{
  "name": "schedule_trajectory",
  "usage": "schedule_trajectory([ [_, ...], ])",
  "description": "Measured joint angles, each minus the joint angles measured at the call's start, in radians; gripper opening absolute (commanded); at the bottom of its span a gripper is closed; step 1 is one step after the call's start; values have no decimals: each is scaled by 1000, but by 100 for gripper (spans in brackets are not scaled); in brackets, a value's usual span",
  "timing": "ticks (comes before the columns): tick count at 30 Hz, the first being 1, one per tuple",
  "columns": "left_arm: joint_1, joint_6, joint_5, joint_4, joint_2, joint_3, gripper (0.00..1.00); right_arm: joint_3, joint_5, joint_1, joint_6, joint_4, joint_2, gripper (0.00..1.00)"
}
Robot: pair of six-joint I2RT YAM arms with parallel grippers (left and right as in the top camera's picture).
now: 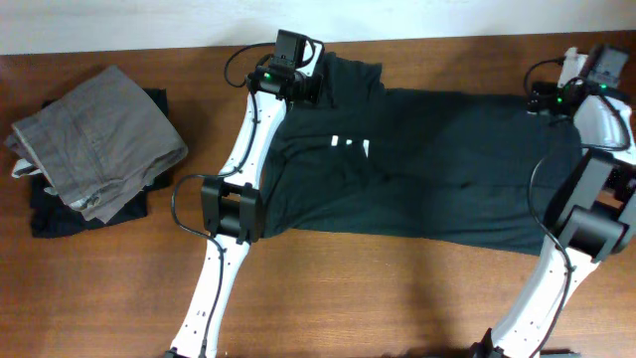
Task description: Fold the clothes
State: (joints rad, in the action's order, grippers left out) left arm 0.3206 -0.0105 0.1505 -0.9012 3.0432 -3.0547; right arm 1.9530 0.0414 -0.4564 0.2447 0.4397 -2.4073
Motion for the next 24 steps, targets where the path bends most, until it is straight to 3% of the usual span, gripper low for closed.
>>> schedule_trajectory([
  [16,1,0,-6,8,0,0,17,1,-40,-57,-3,-76,-73,88],
  [18,1,0,-7,10,0,0,17,1,-37,-60,-2,-75,-74,82],
  [21,1,0,-8,11,0,0,16,1,-37,-60,-5,-75,-74,60],
  [24,1,0,-9,11,0,0,11,1,-29,-59,-1,-74,-76,54],
])
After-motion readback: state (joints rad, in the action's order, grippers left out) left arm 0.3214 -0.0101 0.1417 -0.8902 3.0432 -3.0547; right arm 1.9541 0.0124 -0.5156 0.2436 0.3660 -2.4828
